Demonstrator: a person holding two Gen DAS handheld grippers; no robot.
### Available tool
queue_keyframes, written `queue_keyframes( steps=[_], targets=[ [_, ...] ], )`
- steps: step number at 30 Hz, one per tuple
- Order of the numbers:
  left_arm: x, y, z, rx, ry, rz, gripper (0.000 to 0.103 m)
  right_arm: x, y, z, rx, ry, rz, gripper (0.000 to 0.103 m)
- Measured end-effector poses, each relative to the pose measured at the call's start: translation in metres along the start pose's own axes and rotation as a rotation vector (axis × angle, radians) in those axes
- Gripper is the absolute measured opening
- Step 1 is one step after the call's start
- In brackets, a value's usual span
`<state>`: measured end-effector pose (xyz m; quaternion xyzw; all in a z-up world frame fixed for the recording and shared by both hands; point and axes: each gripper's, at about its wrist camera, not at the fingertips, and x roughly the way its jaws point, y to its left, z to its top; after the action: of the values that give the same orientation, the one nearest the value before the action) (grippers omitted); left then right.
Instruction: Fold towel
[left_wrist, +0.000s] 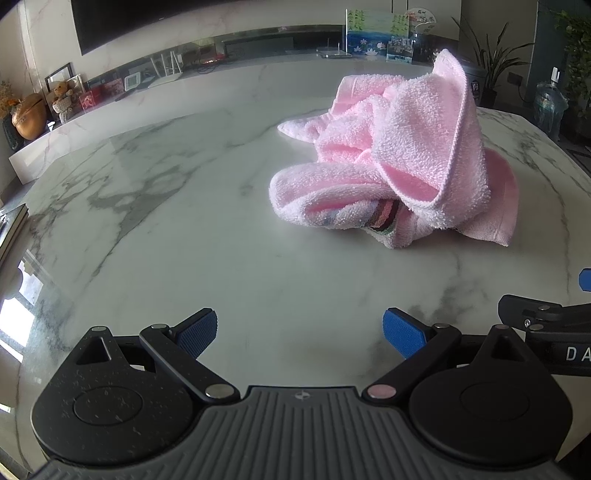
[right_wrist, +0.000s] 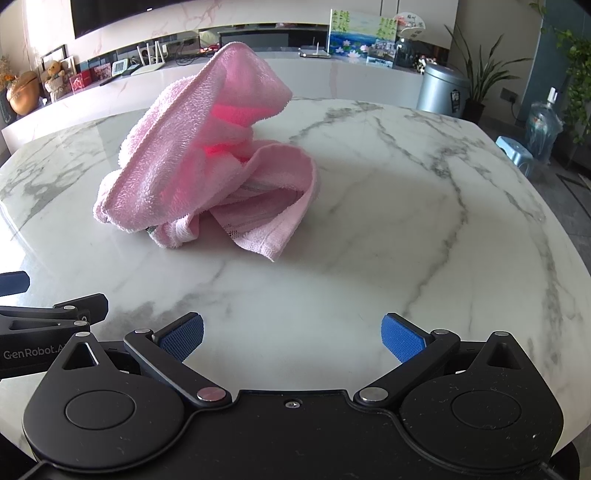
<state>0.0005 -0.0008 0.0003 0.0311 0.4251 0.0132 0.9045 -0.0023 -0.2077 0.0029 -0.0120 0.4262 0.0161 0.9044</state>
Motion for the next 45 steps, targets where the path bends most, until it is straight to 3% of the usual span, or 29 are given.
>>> queue_keyframes(
  steps=[21,34,39,41,45],
  targets=[
    [0.006,0.003,0.022,0.076,-0.01,-0.05,0.097,-0.002,-0.002,0.009,-0.053,-0.031,0.029,0.102],
    [0.014,0.002,0.058,0.186,-0.036,-0.109,0.092,-0.003,0.004,0.018,-0.112,-0.056,0.118,0.098],
    [0.02,0.002,0.067,0.208,-0.033,-0.138,0.076,-0.001,0.005,0.022,-0.116,-0.057,0.147,0.095],
    [0.023,0.003,0.07,0.218,-0.031,-0.151,0.074,0.0,0.006,0.023,-0.13,-0.057,0.155,0.094],
    [0.029,0.002,0.072,0.257,-0.032,-0.177,0.063,0.007,0.004,0.027,-0.144,-0.05,0.154,0.083]
  ],
)
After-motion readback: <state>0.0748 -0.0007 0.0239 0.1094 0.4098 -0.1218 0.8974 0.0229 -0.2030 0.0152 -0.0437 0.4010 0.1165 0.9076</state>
